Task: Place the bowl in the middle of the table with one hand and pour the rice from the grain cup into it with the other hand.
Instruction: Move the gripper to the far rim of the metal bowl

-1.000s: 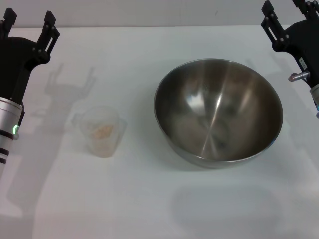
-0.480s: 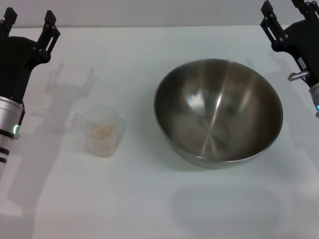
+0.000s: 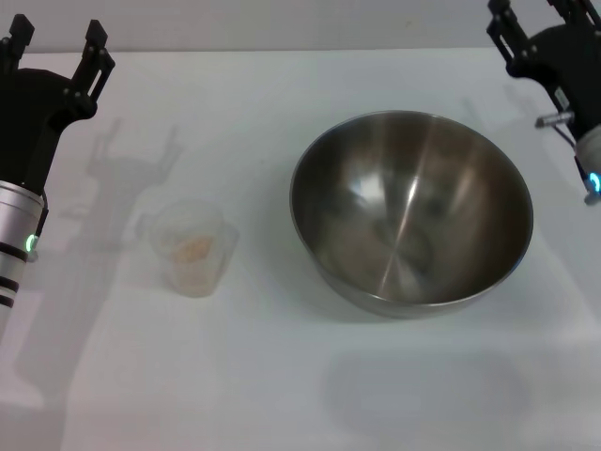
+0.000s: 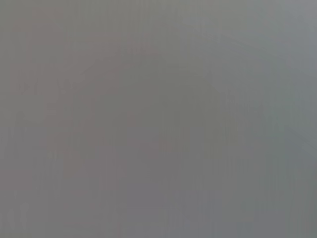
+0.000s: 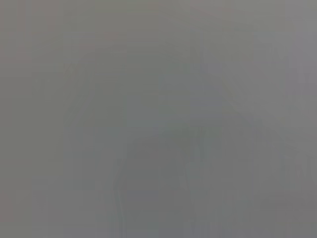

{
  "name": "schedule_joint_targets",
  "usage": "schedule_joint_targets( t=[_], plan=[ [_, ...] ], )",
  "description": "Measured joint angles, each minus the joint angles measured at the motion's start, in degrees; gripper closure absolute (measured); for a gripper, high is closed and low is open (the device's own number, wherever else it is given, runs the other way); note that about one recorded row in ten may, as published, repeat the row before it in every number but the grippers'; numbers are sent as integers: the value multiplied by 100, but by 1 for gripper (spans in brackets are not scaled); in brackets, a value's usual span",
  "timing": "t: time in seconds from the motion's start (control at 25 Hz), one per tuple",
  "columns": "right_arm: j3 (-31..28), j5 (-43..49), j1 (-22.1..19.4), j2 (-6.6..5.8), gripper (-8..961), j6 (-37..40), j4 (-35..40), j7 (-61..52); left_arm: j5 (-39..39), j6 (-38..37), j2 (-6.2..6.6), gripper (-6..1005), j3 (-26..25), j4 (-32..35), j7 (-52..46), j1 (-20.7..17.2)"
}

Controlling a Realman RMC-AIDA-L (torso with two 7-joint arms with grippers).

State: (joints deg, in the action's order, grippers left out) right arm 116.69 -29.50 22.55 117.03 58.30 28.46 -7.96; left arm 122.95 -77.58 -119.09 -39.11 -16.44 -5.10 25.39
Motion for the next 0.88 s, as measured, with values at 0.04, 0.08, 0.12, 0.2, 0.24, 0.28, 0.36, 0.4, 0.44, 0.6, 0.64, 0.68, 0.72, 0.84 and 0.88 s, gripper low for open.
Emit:
schedule_joint_targets(
  t=[0.04, 0.08, 0.12, 0.2, 0.24, 0.28, 0.36, 0.4, 0.44, 0.6, 0.64, 0.68, 0.72, 0.84, 0.88],
  plan=[
    [0, 0, 0, 0, 295, 0, 0, 0, 0, 0, 0, 170, 0, 0, 0, 0],
    [-21, 44, -100, -89, 296, -366, 371, -29, 3, 0, 0, 170, 0, 0, 0, -3],
    [-61, 125, -199, -168, 296, -749, 714, -80, 0, 0, 0, 170, -1, 1, 0, -7],
    [-321, 624, -469, -308, 297, -1810, 1746, -327, 2, 0, 0, 171, 0, 7, 0, -17],
    [-321, 624, -469, -308, 297, -1810, 1746, -327, 2, 0, 0, 171, 0, 7, 0, -17],
    [-451, 871, -583, -321, 298, -2227, 2122, -433, 1, 0, 0, 171, 0, 12, 0, -20],
    [-712, 1368, -784, -315, 298, -3083, 2829, -649, 2, 0, 0, 171, 0, 21, 0, -27],
    [-936, 1792, -971, -273, 299, -4155, 3626, -827, -1, 1, 0, 171, -1, 45, 0, -33],
    [-936, 1792, -971, -273, 299, -4155, 3626, -827, -1, 1, 0, 172, -1, 45, 0, -33],
    [-1195, 2006, -1121, -203, 301, -6808, 5374, -789, 1, -25, 1, 172, 0, 46, 0, -40],
    [-1195, 2006, -1121, -203, 301, -6808, 5374, -789, 1, -25, 1, 172, 0, 46, 0, -40],
    [-1237, 1979, -1101, -205, 302, -7356, 5693, -731, 0, -29, 3, 173, 0, 43, 0, -42],
    [-1291, 1912, -1076, -204, 302, -7885, 6015, -619, 1, -31, 6, 173, 0, 38, 0, -42],
    [-1592, 1437, -982, -111, 303, -9439, 6855, 136, 0, -39, 10, 173, 0, 48, 0, -43],
    [-1753, 1234, -940, -48, 304, -9897, 7087, 427, 0, -41, 12, 173, 0, 54, 0, -44]
  ],
)
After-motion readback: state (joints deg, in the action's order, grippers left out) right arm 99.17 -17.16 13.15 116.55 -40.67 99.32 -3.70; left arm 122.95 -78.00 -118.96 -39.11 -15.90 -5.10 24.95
